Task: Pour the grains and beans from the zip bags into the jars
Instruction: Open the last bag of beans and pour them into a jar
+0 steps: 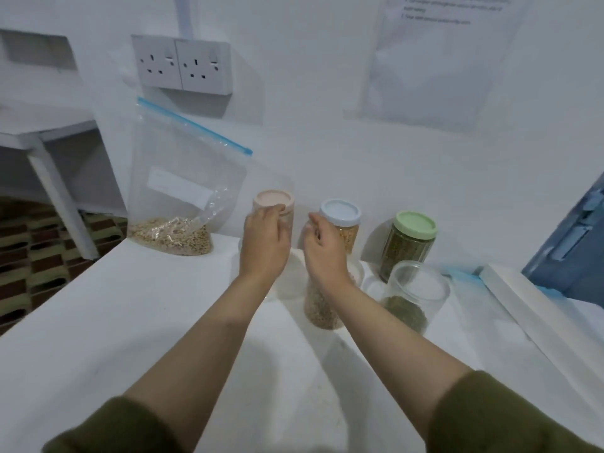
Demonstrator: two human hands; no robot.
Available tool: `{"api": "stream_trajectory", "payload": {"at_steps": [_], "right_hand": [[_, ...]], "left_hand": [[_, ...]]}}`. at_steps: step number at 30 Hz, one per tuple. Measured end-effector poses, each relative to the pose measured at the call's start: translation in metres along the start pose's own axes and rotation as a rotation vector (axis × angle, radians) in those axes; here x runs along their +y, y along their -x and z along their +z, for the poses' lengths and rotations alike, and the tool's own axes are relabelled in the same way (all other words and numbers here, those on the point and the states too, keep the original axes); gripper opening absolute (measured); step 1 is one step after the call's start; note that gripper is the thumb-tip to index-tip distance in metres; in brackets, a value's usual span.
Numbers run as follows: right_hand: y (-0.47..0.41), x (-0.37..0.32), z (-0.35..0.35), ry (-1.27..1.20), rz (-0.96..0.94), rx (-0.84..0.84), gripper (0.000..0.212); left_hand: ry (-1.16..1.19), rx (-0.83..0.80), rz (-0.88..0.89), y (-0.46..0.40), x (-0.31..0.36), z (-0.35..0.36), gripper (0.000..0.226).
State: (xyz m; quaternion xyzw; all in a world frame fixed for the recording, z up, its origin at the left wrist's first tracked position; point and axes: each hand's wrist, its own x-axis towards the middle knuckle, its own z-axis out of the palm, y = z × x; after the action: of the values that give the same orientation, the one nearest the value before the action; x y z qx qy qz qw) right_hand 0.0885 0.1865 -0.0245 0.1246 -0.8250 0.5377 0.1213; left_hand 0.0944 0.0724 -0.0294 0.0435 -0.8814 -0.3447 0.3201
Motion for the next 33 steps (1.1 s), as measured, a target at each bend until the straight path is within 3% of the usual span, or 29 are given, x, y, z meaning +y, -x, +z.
{"api": "stream_trajectory", "payload": {"at_steps": [4,11,20,27,33], "right_hand": [[-0.004,-0.010,0.031,0.007,0.064,-0.174,0.040],[0.002,0.004,0.053,0.023,0.267,-0.310,0.058],[0.050,0.006,0.041,0.072,0.191,-0.238,0.058],[0.115,0.009,0.021,0.029,0.203,-0.116,0.071],[0.155,0.008,0.002,-0.013,0.254,-0.008,0.061]], "left_hand": [[-0.033,-0.030,-0.144,-0.005,-0.031,-0.010,0.038],[0.204,-0.193,-0.461,0.016,-0.060,-0.018,0.046],[0.315,-0.133,-0.443,0.067,-0.058,-0.036,0.041],[0.401,-0.150,-0.424,0.116,-0.043,-0.056,0.040],[0.469,-0.225,-0.423,0.141,-0.025,-0.063,0.035]]}}
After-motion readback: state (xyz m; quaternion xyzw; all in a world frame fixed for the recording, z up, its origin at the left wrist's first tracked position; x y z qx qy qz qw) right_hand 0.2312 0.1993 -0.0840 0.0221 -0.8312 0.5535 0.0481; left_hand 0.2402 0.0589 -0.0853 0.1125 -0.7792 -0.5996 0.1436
